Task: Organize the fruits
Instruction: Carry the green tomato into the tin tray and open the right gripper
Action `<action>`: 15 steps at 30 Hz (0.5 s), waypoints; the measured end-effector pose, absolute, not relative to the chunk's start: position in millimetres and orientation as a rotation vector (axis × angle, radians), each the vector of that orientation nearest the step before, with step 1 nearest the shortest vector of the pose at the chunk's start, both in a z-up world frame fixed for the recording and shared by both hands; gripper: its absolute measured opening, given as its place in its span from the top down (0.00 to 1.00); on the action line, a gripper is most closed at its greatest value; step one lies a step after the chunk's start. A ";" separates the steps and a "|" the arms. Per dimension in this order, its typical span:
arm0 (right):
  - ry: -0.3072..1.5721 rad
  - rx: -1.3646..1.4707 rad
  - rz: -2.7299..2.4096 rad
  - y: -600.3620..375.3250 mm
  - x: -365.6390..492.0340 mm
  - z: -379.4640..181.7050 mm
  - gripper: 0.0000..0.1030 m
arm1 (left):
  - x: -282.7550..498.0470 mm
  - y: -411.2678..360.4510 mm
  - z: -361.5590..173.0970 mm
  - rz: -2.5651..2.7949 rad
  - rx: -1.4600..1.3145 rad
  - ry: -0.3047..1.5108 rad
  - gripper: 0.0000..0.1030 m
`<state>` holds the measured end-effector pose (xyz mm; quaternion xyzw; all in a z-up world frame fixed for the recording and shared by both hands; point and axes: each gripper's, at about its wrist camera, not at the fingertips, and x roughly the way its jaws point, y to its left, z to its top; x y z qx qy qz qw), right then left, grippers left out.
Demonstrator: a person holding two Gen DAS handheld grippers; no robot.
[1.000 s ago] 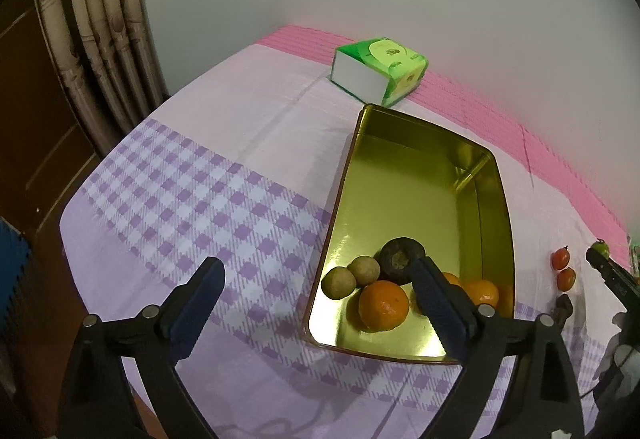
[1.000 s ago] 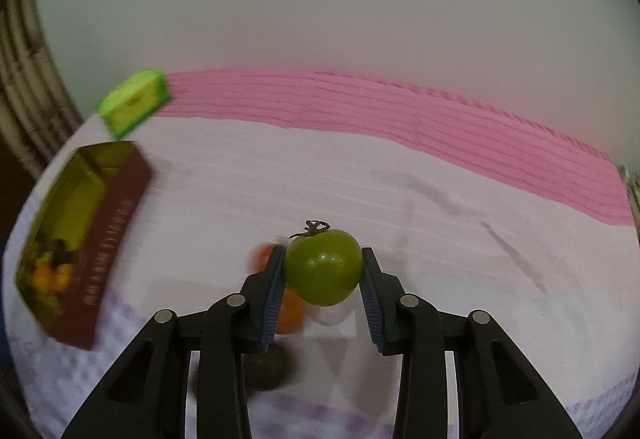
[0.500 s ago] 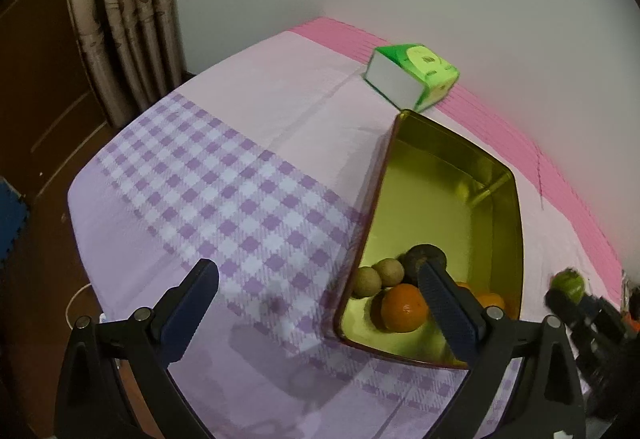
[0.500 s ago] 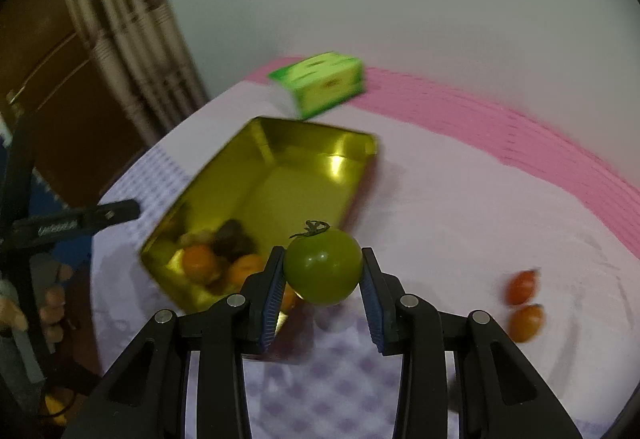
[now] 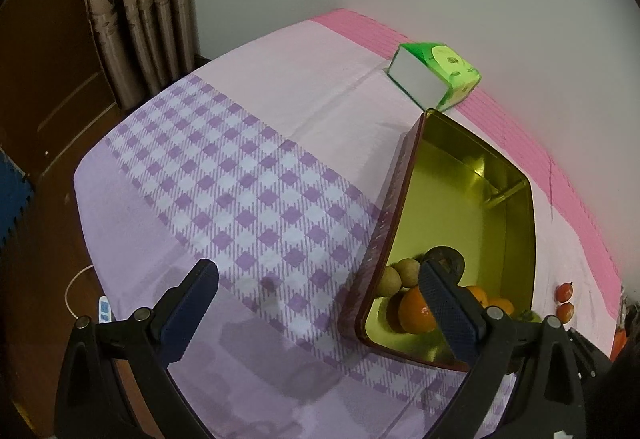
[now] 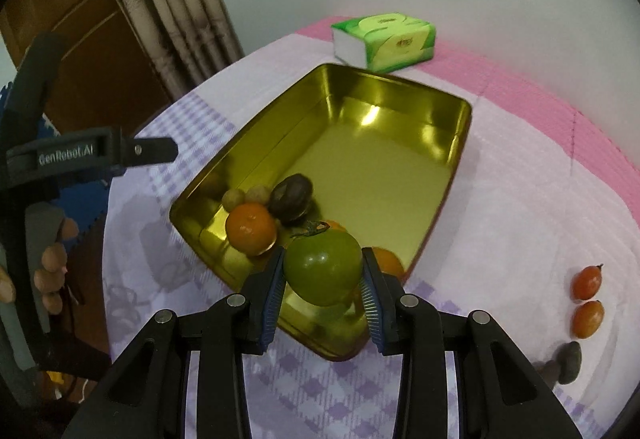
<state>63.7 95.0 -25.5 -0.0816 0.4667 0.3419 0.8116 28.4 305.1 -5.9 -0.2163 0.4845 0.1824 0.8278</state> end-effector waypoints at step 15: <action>1.026 -0.172 0.723 96.6 68.6 -39.6 0.64 | 28.6 305.0 -7.7 0.395 -0.458 1.029 0.04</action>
